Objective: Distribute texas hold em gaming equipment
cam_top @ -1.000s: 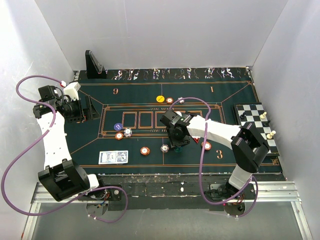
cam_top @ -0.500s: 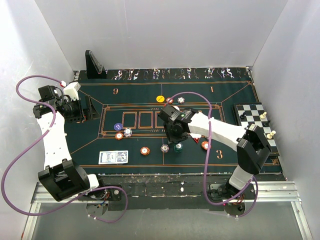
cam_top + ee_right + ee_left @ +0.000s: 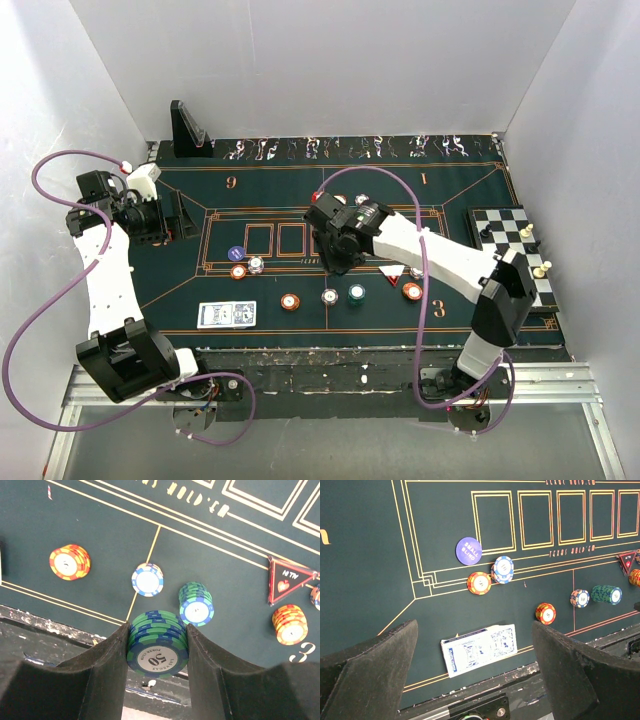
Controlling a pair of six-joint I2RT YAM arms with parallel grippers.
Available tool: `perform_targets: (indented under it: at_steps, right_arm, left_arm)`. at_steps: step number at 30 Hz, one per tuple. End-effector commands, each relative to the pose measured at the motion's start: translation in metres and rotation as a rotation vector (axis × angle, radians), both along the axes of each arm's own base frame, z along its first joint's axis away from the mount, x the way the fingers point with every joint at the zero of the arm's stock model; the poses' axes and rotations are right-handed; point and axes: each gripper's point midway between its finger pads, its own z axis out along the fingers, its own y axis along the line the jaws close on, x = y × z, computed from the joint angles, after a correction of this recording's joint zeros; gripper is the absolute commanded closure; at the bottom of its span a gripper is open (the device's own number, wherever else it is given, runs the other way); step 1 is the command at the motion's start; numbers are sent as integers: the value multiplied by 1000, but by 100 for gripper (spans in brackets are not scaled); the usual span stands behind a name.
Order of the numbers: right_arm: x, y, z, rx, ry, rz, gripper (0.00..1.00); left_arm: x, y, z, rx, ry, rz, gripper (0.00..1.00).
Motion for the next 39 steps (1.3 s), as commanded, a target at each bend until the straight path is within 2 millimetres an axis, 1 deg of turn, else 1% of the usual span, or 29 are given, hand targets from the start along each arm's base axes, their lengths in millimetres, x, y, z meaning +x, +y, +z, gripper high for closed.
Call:
perform_targets:
  at_steps: [1,5,10,13,16,26,27,34,39]
  right_arm:
    - [11,18,8,-11,-14,43,87]
    - [31,49,12,1,-29,80,88]
    - [54,87,5,12,-32,118,89]
    - [63,106,-5,22,-20,132,89]
    - [69,118,-14,31,-11,136,90]
    - [83,144,-44,87,25,129,91]
    - [85,145,-49,85,31,129,91]
    - [94,155,-66,107,54,112,91]
    - [95,159,-74,115,69,116,91]
  left_arm:
    - [2,0,9,2,-44,-2,2]
    - [4,-1,9,-3,-42,-6,2]
    - [4,0,11,-4,-39,-5,2]
    - [4,0,12,1,-41,-6,2]
    - [5,1,12,3,-35,-4,2]
    - [6,3,4,6,-19,1,2]
    - [6,3,2,8,-15,1,2]
    - [6,5,-3,12,-4,2,2]
    - [7,5,-5,6,5,2,2]
